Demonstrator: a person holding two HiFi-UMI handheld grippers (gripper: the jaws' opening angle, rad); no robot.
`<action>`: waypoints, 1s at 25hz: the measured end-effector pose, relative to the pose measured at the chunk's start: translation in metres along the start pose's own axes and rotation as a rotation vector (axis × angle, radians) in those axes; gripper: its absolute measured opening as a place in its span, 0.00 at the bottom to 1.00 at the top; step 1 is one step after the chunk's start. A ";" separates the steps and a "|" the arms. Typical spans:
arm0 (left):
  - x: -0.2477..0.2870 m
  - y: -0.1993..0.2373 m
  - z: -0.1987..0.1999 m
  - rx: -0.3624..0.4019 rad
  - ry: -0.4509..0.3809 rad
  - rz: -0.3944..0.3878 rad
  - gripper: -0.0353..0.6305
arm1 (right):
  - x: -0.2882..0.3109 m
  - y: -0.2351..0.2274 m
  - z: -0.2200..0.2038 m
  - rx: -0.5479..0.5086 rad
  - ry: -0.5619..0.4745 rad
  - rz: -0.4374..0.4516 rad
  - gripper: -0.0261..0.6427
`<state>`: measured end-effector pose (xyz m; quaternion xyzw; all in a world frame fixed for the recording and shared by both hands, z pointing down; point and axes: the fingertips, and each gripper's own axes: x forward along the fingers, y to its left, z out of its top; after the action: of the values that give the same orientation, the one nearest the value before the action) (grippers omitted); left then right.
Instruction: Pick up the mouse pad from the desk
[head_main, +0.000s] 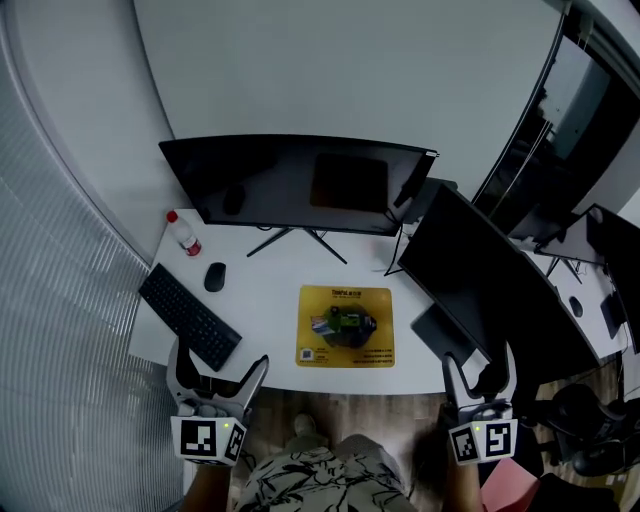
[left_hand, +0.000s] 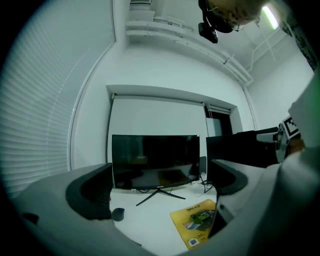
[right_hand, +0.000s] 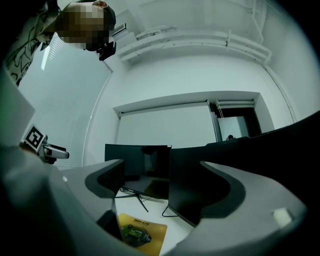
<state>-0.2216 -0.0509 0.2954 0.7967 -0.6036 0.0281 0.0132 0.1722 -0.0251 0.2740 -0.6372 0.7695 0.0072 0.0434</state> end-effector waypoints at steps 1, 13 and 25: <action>0.006 0.002 -0.002 0.000 0.002 -0.005 0.96 | 0.003 0.001 -0.003 0.000 0.005 -0.005 0.73; 0.089 -0.015 -0.054 -0.062 0.133 -0.063 0.96 | 0.071 -0.018 -0.063 -0.003 0.161 0.011 0.73; 0.164 -0.040 -0.139 -0.110 0.328 -0.107 0.95 | 0.144 -0.032 -0.176 0.052 0.376 0.088 0.73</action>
<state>-0.1426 -0.1898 0.4447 0.8103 -0.5509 0.1239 0.1565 0.1673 -0.1836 0.4397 -0.5915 0.7912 -0.1300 -0.0851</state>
